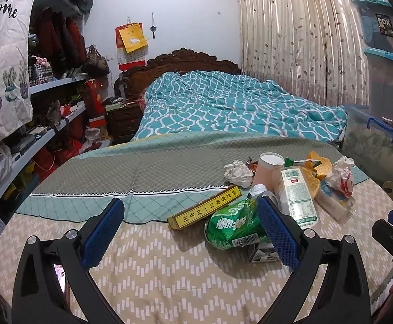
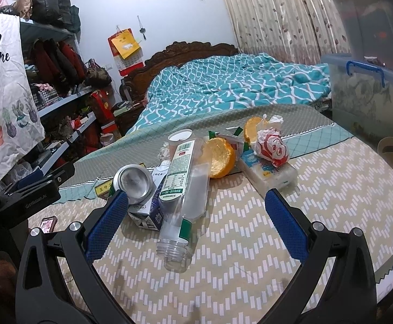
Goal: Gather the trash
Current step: 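Grasp the green can with the left tool while the right tool grasps the clear bottle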
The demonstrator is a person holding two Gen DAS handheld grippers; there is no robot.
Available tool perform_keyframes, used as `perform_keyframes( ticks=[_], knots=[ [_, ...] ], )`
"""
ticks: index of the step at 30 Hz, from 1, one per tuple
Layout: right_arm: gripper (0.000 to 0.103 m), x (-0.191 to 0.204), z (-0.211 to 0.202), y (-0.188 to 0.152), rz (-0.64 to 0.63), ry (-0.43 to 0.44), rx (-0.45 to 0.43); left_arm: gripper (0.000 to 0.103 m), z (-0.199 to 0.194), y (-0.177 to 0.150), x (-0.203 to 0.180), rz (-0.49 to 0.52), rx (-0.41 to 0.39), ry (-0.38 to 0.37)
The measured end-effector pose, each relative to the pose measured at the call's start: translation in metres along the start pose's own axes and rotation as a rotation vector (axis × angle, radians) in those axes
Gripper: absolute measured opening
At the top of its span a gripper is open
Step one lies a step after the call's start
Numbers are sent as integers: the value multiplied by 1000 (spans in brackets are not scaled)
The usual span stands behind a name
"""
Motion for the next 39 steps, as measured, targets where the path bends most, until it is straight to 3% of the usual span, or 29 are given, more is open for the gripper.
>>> perform_keyframes(
  ticks=[9, 14, 17, 21, 25, 28, 34, 35, 37, 39],
  knots=[
    [99, -5, 6, -10, 59, 2, 86, 94, 11, -10, -19, 10, 31, -89],
    [79, -7, 19, -20, 89, 27, 165, 86, 24, -21, -45, 27, 76, -172],
    [73, -2, 32, -29, 82, 66, 222, 86, 36, -29, -57, 14, 111, -211],
    [74, -3, 55, -43, 59, 74, 286, 79, 50, -39, -67, 31, 154, -241],
    [77, 2, 65, -57, 64, 93, 350, 79, 50, -47, -69, 74, 151, -268],
    [82, 9, 72, -67, 65, 109, 391, 81, 55, -57, -68, 64, 178, -305],
    [83, 15, 91, -83, 82, 101, 456, 81, 72, -63, -74, 59, 210, -337],
    [83, 14, 94, -87, 83, 93, 465, 78, 75, -63, -75, 59, 212, -343],
    [81, 16, 97, -90, 68, 93, 463, 56, 78, -65, -82, 25, 245, -405],
    [60, 28, 99, -94, 66, 160, 489, 46, 75, -60, -82, 33, 215, -402]
  ],
)
Point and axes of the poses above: each gripper's, at about its wrist camera, not at the fingertips, and z roughly the way its jaws point, x to its left, y to its top, the point moved 10 cm from there along z, roughly the way its jaws point, and after that the axes turned 13 degrees about -x, right-handed, at the moved point
